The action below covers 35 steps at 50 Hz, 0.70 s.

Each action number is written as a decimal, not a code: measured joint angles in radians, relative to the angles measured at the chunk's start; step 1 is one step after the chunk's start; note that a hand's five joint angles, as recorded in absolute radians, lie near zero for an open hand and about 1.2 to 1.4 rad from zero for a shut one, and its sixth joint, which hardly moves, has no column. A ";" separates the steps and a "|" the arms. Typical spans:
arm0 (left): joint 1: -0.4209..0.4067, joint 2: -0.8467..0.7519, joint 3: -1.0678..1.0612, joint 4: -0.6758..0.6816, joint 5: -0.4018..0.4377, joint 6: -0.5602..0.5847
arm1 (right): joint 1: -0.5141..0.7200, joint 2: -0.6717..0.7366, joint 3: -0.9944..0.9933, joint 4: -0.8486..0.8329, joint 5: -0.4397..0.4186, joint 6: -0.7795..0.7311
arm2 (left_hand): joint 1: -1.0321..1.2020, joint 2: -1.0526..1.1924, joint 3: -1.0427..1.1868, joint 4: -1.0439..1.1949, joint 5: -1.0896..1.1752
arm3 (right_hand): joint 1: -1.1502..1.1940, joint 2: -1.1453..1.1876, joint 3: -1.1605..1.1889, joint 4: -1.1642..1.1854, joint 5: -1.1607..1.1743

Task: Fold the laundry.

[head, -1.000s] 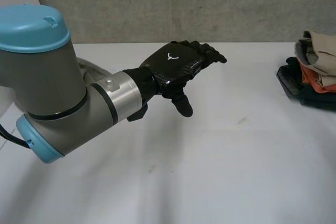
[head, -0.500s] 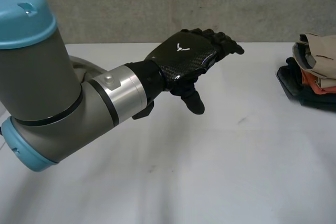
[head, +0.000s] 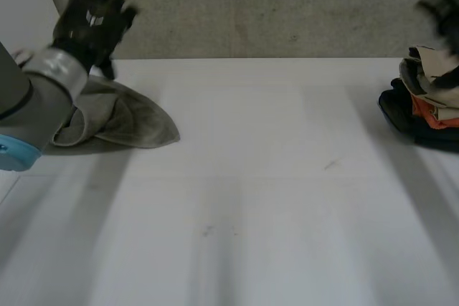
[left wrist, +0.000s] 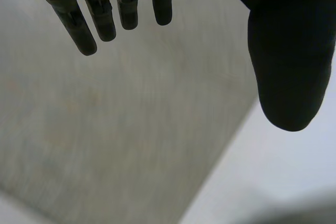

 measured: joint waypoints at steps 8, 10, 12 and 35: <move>0.198 -0.325 0.080 0.011 0.029 0.258 | 0.070 0.053 0.119 0.122 0.032 -0.161 | 0.000 -0.001 0.000 -0.002 0.000 | 0.000 0.000 0.000 0.000 0.000; 0.225 -0.385 0.111 0.012 0.048 0.269 | 0.067 0.064 0.124 0.155 0.041 -0.180 | 0.000 -0.001 0.000 -0.002 0.000 | 0.000 0.000 0.000 0.000 0.000; 0.249 -0.448 0.150 0.012 0.074 0.273 | 0.062 0.073 0.127 0.190 0.048 -0.194 | 0.000 -0.001 0.000 -0.002 0.000 | 0.000 0.000 0.000 0.000 0.000; 0.158 -0.382 0.121 0.200 0.112 -0.119 | 0.050 0.067 0.145 0.233 0.083 -0.184 | 0.881 0.973 0.965 0.979 0.910 | 0.000 0.000 0.000 0.000 0.000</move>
